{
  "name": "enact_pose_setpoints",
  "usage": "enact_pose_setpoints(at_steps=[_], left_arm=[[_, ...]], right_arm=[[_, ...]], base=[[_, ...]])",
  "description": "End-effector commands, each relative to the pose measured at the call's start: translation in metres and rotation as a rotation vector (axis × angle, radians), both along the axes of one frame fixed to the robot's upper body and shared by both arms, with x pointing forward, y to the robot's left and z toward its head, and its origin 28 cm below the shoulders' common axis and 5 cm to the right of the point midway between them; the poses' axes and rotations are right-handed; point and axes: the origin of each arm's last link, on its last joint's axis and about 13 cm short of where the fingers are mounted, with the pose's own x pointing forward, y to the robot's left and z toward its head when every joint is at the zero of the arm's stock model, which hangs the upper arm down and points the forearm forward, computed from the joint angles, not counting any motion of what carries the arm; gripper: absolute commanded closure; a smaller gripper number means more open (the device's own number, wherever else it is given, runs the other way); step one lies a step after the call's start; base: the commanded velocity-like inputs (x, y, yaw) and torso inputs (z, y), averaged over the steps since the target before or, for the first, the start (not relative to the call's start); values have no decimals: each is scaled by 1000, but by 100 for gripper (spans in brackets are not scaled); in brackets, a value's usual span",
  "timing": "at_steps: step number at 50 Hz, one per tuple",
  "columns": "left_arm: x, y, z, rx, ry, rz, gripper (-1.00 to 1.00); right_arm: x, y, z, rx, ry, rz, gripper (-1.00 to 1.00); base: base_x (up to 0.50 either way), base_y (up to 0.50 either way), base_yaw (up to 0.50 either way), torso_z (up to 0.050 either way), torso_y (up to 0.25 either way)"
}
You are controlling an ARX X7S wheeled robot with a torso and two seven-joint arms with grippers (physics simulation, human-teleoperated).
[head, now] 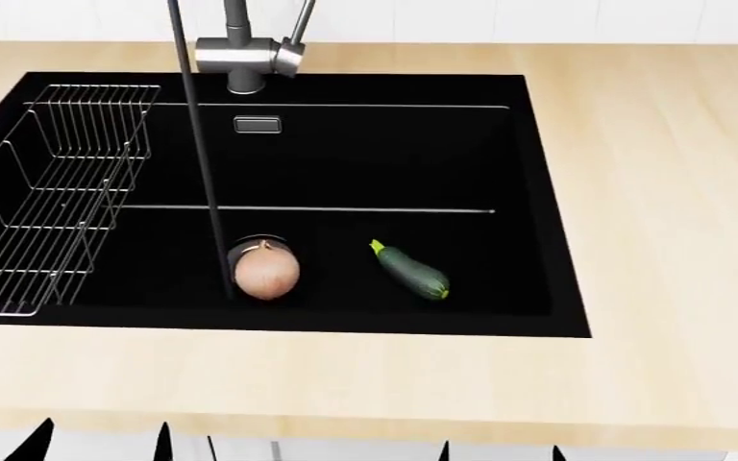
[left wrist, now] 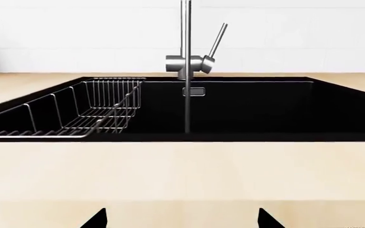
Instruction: Pick the oranges and zucchinis from the sink and place them in one bowl. Place the onion in the other bowl. Then turn off the sink faucet.
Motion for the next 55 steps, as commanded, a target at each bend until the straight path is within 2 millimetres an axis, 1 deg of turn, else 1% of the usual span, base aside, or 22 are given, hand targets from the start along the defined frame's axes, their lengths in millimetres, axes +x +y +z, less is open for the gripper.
enact_pose_setpoints(at_steps=[1,4,5,8,11,12,13,15,16,17,20,23,24,26,28,29,31,33,37,41,46,55], left_arm=[[1,-3,5,11,-15,-7,-100],[-2,8,30,-35,-42,-35,-100],[-3,9,34,-48,-45,-40,-100],[-3,15,69,-40,-95,-62,-100],[6,19,102,-19,-112,-64,-100],[9,23,117,-6,-136,-47,-100],[16,21,131,29,-141,-67,-100],[27,28,165,-5,-171,-50,-100],[32,30,174,-9,-160,-51,-100],[41,32,193,44,-189,-47,-100],[60,37,210,49,-138,-77,-100],[94,47,234,-62,-85,-49,-100],[104,49,238,96,-95,2,-100],[124,47,250,49,-57,-31,-100],[142,47,257,18,-13,-28,-100],[153,51,263,66,-31,6,-100],[164,52,278,45,-36,13,-100],[172,52,286,54,-30,24,-100],[190,57,287,51,12,59,-100],[194,57,280,53,36,66,-100],[193,57,287,64,26,60,-100],[189,55,267,100,66,50,-100]], right_arm=[[3,-4,5,59,13,7,-100],[19,-6,50,15,-65,28,-100],[20,-6,56,24,-84,30,-100],[29,-12,99,-3,-149,11,-100],[36,-17,133,-60,-177,15,-100],[41,-19,152,-44,-198,25,-100],[46,-21,166,-56,-196,32,-100],[56,-26,191,-60,-212,41,-100],[59,-28,200,-35,-227,50,-100],[66,-32,217,-53,-216,57,-100],[82,-37,239,-80,-202,65,-100],[109,-44,257,-48,-161,96,-100],[118,-45,262,-56,-143,107,-100],[139,-52,264,-44,-105,95,-100],[150,-54,270,14,-140,88,-100],[155,-55,272,-76,-124,60,-100],[169,-58,274,14,-81,106,-100],[182,-64,275,-7,-31,68,-100],[195,-73,272,33,-22,69,-100],[193,-74,262,2,18,93,-100],[191,-77,261,16,19,94,-100],[185,-78,259,13,28,101,-100]], base=[[0,0,0,0,0],[0,0,0,0,0],[0,0,0,0,0],[0,0,0,0,0],[0,0,0,0,0],[0,0,0,0,0],[0,0,0,0,0],[0,0,0,0,0],[0,0,0,0,0],[0,0,0,0,0],[0,0,0,0,0],[0,0,0,0,0],[0,0,0,0,0],[0,0,0,0,0],[0,0,0,0,0],[0,0,0,0,0],[0,0,0,0,0],[0,0,0,0,0],[0,0,0,0,0],[0,0,0,0,0],[177,11,0,0,0],[296,23,0,0,0]])
